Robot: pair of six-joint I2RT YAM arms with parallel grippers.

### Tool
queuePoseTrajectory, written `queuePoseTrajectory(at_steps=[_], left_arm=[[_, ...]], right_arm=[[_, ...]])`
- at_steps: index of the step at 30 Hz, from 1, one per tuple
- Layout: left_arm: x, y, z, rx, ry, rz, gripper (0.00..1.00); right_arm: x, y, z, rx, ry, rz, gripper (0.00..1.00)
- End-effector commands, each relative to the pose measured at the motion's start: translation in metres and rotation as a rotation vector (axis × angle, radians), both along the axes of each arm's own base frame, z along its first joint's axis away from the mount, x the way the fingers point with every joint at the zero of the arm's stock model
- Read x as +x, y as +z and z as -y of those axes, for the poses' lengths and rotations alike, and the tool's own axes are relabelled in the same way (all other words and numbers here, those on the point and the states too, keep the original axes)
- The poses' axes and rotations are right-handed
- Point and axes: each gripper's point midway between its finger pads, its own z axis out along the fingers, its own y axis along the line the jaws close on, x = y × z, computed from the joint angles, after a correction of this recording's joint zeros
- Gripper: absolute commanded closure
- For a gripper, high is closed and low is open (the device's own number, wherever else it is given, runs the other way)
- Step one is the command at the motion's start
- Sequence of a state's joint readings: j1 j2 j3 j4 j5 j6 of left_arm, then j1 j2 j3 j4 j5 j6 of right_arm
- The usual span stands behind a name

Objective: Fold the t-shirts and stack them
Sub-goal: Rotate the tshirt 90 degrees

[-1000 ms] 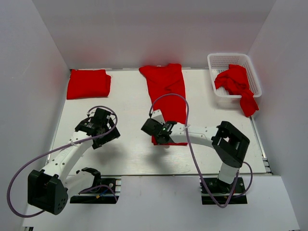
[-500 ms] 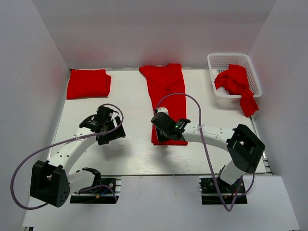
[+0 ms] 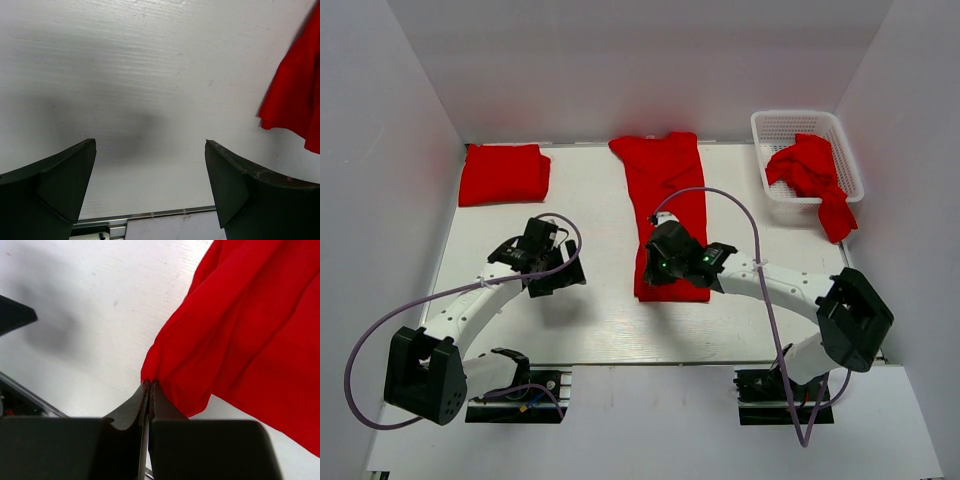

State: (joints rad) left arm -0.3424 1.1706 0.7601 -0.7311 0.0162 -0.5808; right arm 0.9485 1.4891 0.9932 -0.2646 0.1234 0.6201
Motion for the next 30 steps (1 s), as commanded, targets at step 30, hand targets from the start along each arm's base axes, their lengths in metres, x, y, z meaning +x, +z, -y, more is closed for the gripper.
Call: queuePoseTrajectory(at_steps=[30], left_arm=[[0.006,-0.001,0.013,-0.042,-0.073,0.012,0.00]], right_arm=[[0.006,-0.034,0.067,0.292,-0.314,-0.091,1.00]])
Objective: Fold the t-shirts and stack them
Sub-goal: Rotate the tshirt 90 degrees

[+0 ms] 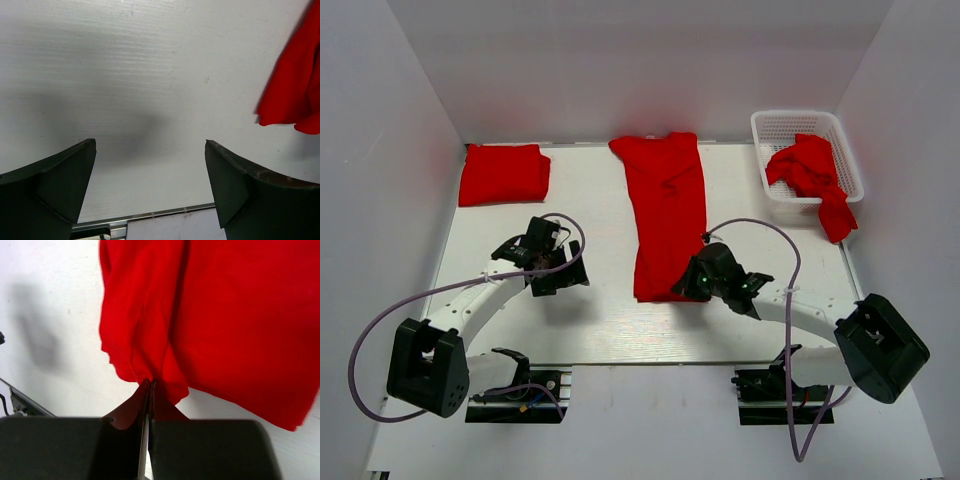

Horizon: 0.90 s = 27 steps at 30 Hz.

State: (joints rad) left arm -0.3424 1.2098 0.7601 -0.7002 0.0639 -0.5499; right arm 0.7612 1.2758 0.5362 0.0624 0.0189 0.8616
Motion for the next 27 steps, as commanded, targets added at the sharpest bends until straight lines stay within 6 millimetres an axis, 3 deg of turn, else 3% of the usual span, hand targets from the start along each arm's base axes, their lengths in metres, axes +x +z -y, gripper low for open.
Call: queuePoseTrajectory(at_steps=[1,5,9,12,15,19,23,25,27], left_arm=[[0.004,0.005,0.005,-0.018,-0.023,0.028,0.00],[0.004,0.005,0.005,-0.018,-0.023,0.028,0.00],[0.005,0.003,0.011,-0.041,-0.060,0.022,0.00],[0.009,0.006,0.032,-0.114,-0.128,0.031,0.00],[0.020,0.022,0.065,-0.223,-0.227,0.090,0.00],[0.034,0.026,0.091,-0.232,-0.280,0.112,0.00],[0.046,0.007,0.118,-0.175,-0.328,0.071,0.00],[0.037,-0.004,0.130,-0.139,-0.364,0.024,0.00],[0.041,-0.012,0.137,-0.095,-0.372,0.016,0.02]], right_arm=[[0.011,0.017,0.002,0.066,-0.051,0.055,1.00],[0.008,0.012,0.014,0.072,-0.089,0.048,1.00],[0.010,0.022,0.011,0.131,-0.086,0.067,1.00],[0.007,0.026,0.004,0.163,-0.054,0.046,1.00],[0.006,0.026,0.002,0.178,-0.045,0.037,1.00],[0.007,0.023,0.007,0.169,-0.062,0.033,1.00],[0.009,0.023,0.009,0.168,-0.077,0.022,1.00],[0.007,0.019,0.012,0.163,-0.090,0.007,1.00],[0.006,0.016,0.015,0.158,-0.104,-0.003,1.00]])
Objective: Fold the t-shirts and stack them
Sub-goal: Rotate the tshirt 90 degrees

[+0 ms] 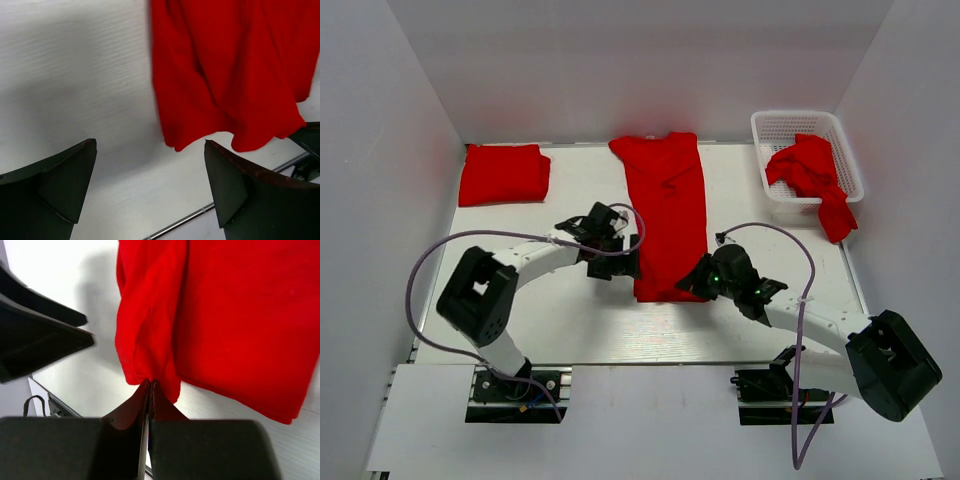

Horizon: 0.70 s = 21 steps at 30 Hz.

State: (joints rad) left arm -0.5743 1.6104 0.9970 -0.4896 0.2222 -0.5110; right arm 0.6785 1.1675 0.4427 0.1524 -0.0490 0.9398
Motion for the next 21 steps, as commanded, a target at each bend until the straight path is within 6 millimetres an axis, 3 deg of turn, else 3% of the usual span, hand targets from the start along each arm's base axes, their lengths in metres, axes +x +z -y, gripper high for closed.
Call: queuePoseTrajectory(at_steps=[1,11,15,16,17,20,21], left_arm=[[-0.002,-0.004,0.016,0.055,-0.058,0.024,0.02],[-0.011,-0.033,0.038,0.143,-0.083,-0.004,0.32],[-0.014,-0.038,0.043,0.152,-0.082,-0.013,0.62],[-0.014,-0.038,0.044,0.148,-0.070,-0.018,0.87],[-0.017,-0.039,0.042,0.167,-0.065,-0.023,0.99],[-0.027,-0.051,0.028,0.214,-0.038,-0.058,1.00],[-0.026,-0.045,0.025,0.212,-0.031,-0.038,1.00]], right_arm=[[0.001,-0.001,0.004,0.013,-0.027,-0.011,1.00],[-0.002,-0.007,0.010,0.015,-0.035,-0.039,1.00],[-0.003,-0.006,0.012,0.017,-0.036,-0.042,1.00],[-0.004,-0.007,0.013,0.016,-0.036,-0.046,1.00],[-0.003,-0.006,0.014,0.014,-0.037,-0.041,1.00],[-0.006,-0.008,0.016,0.011,-0.038,-0.057,1.00],[-0.011,-0.012,0.017,0.003,-0.037,-0.079,1.00]])
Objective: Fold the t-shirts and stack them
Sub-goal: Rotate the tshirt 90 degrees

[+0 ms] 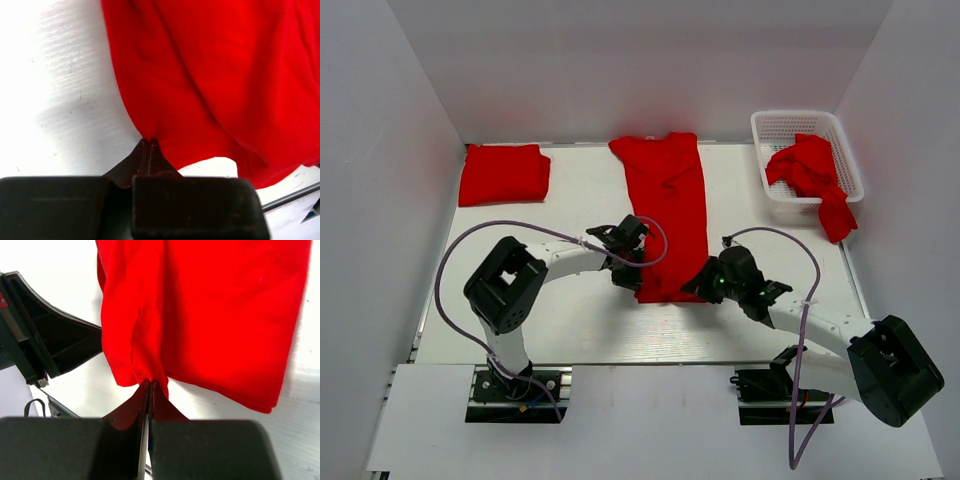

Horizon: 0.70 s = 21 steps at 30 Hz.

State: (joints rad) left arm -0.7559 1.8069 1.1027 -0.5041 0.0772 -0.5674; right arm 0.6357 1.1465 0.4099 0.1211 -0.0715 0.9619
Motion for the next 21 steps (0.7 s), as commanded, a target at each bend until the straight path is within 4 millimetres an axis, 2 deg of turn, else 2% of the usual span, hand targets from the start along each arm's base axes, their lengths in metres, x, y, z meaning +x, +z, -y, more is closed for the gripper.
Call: queuePoseTrajectory(at_steps=[1,5,6,11,12,15,21], left_arm=[[-0.015,-0.007,-0.024,0.080,0.038,-0.017,1.00],[-0.021,0.001,-0.031,0.073,0.065,-0.010,1.00],[-0.024,0.001,-0.033,0.073,0.073,-0.015,1.00],[-0.029,-0.003,-0.041,0.097,0.098,-0.024,1.00],[-0.031,-0.006,-0.043,0.103,0.098,-0.031,1.00],[-0.031,-0.006,-0.043,0.104,0.098,-0.031,1.00],[-0.033,-0.007,-0.050,0.133,0.104,-0.033,1.00]], right_arm=[[-0.008,-0.002,0.004,0.003,0.002,-0.028,1.00],[-0.015,-0.007,0.009,-0.014,-0.005,-0.085,1.00],[-0.022,-0.015,0.015,-0.048,-0.010,-0.132,1.00],[-0.032,-0.026,0.026,-0.079,-0.042,-0.211,1.00],[-0.029,-0.023,0.025,-0.079,-0.040,-0.209,1.00],[-0.041,-0.032,0.027,-0.117,0.002,-0.269,1.00],[-0.041,-0.030,0.022,-0.166,0.102,-0.269,0.99]])
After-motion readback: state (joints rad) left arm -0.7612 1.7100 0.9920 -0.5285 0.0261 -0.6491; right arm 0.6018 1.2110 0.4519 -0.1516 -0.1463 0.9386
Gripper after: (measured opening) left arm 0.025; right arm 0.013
